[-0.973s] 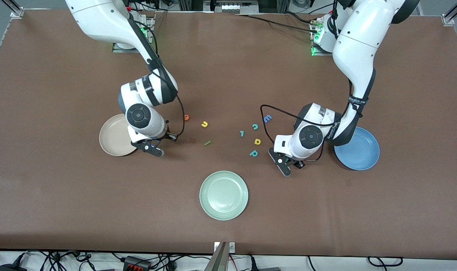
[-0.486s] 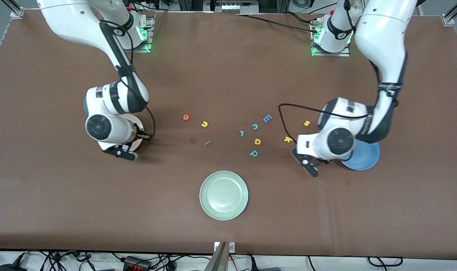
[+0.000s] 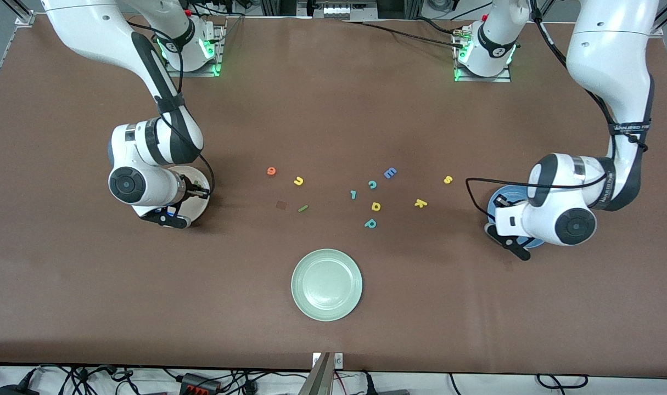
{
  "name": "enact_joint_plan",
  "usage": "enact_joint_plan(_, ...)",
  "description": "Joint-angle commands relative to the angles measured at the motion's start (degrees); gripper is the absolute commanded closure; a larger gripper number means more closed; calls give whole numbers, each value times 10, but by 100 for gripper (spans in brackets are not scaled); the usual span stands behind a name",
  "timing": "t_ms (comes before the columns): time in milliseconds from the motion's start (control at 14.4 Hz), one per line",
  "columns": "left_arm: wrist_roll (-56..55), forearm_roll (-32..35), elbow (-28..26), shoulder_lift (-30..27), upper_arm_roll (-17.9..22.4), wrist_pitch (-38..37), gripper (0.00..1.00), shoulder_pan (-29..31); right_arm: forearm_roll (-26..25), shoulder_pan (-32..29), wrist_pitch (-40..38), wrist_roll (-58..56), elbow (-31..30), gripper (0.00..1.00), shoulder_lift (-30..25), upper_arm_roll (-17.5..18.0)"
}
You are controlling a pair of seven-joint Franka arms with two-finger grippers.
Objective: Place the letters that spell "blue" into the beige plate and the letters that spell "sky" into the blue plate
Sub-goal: 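Put the q on the beige plate while the left gripper moves the y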
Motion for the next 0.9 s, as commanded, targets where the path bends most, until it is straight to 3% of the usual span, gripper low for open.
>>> enact_joint_plan(0, -11, 6, -6, 6, -7, -2, 98, 44, 4, -20, -2, -35, -20, 77, -15, 2)
enact_joint_plan(139, -11, 6, -6, 6, -7, -3, 86, 44, 4, -20, -2, -35, -20, 77, -10, 2)
enact_joint_plan(208, -11, 6, -6, 6, -7, -3, 62, 44, 4, -21, -1, -36, -20, 77, -7, 3)
enact_joint_plan(278, -11, 6, -4, 6, -8, -4, 23, 42, 4, -21, 1, -36, -20, 77, -2, 3)
enact_joint_plan(347, -9, 3, 0, 6, -9, -6, 0, 43, 4, -21, 3, -36, -20, 77, 0, 3)
enact_joint_plan(625, -47, -3, 8, -5, -18, -38, 0, 22, 3, -27, 11, -57, -17, 76, 11, 1)
enact_joint_plan(834, -122, -4, 9, -12, -60, -47, 0, 17, -3, -57, 39, -108, -12, 75, 23, 1)
